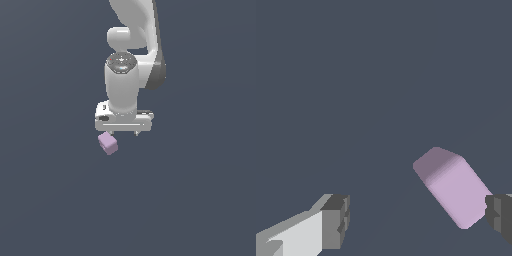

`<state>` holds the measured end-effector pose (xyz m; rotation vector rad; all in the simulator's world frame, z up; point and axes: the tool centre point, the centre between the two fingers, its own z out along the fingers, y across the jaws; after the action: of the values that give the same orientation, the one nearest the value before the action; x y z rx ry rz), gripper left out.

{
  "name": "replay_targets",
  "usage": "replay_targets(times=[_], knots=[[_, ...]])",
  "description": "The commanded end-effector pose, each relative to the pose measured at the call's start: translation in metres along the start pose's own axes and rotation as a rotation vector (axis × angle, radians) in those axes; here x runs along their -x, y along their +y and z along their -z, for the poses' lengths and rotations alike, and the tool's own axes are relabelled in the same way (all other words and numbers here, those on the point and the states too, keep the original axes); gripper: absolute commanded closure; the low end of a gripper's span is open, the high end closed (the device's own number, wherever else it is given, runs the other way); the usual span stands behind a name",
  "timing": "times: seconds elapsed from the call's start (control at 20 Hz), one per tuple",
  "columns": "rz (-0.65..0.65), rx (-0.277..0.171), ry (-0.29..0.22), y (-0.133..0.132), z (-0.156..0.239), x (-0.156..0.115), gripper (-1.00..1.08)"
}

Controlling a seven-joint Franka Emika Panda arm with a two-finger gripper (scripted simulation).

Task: Pick up the object and move it to a goal position.

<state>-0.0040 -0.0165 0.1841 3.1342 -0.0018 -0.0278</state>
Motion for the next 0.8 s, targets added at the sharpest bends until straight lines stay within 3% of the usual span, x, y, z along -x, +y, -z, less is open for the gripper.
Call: replay_targets(times=[0.0, 0.4, 0.75], knots=[[0.000, 0.000, 0.000, 0.000, 0.000, 0.000, -0.92], [-0.010, 0.020, 0.018, 0.031, 0.010, 0.001, -0.92], [-0.013, 0.019, 0.018, 0.030, 0.010, 0.001, -0.92]])
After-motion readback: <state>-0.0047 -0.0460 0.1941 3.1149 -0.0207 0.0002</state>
